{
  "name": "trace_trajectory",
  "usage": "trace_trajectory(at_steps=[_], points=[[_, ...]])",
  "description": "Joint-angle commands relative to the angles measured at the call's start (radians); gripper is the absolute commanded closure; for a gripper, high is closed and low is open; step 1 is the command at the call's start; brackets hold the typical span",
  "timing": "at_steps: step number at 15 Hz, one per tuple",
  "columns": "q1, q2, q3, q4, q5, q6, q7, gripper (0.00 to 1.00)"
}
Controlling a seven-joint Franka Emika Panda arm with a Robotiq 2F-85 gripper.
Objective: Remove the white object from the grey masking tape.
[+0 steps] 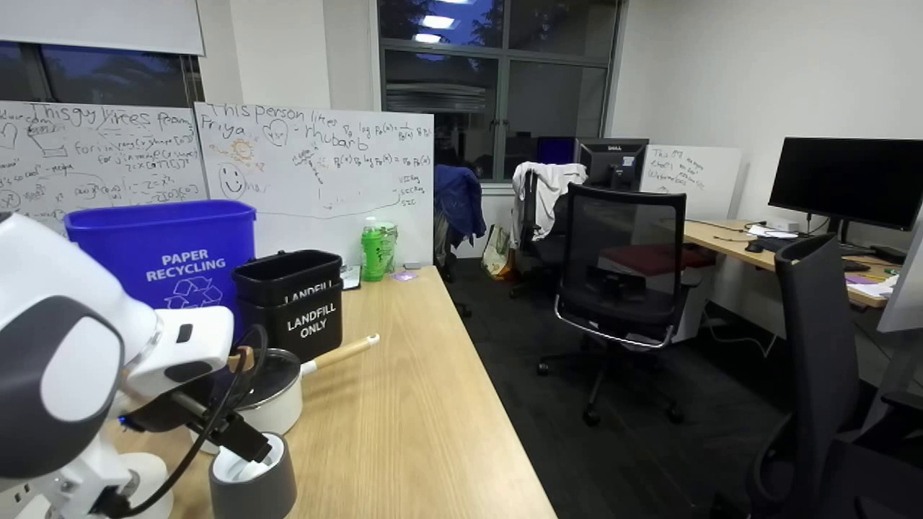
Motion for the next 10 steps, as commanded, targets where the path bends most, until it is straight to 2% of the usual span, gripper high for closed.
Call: trace_trajectory(at_steps=[1,6,10], points=[[0.0,0.001,0.001,0.002,-0.001,-0.004,-0.001,0.0],[0.002,0.02,0.001,0.011,-0.01,0.0,-0.012,0.0],[0.033,0.062,-0.039,0.038,-0.01,0.012,-0.033,0.0]])
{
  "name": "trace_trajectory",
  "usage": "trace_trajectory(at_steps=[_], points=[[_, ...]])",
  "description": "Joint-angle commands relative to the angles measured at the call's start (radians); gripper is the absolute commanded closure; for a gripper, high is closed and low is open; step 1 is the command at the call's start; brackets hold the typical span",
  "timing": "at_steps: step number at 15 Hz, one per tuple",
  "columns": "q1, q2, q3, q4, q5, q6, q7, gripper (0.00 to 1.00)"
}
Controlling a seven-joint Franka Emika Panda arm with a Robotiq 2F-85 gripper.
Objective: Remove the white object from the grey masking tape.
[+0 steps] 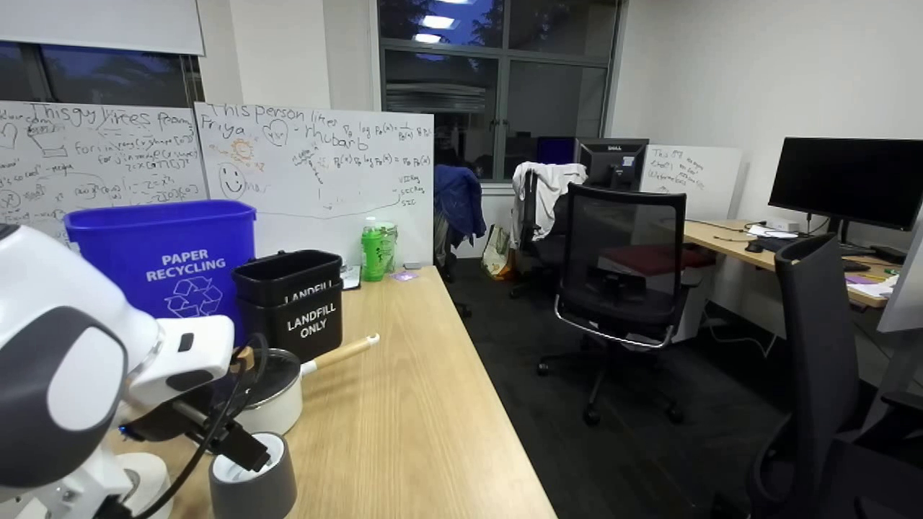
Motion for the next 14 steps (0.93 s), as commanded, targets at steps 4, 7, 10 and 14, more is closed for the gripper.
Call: trace_trajectory(at_steps=[4,7,10,14], points=[[0.053,0.078,-0.077,0.075,-0.002,0.024,-0.049,0.0],[0.061,0.099,-0.071,0.104,0.009,0.024,-0.036,0.07],[0.069,0.113,-0.068,0.126,0.001,0.026,-0.041,0.13],[0.077,0.119,-0.075,0.15,-0.001,0.028,-0.044,0.19]])
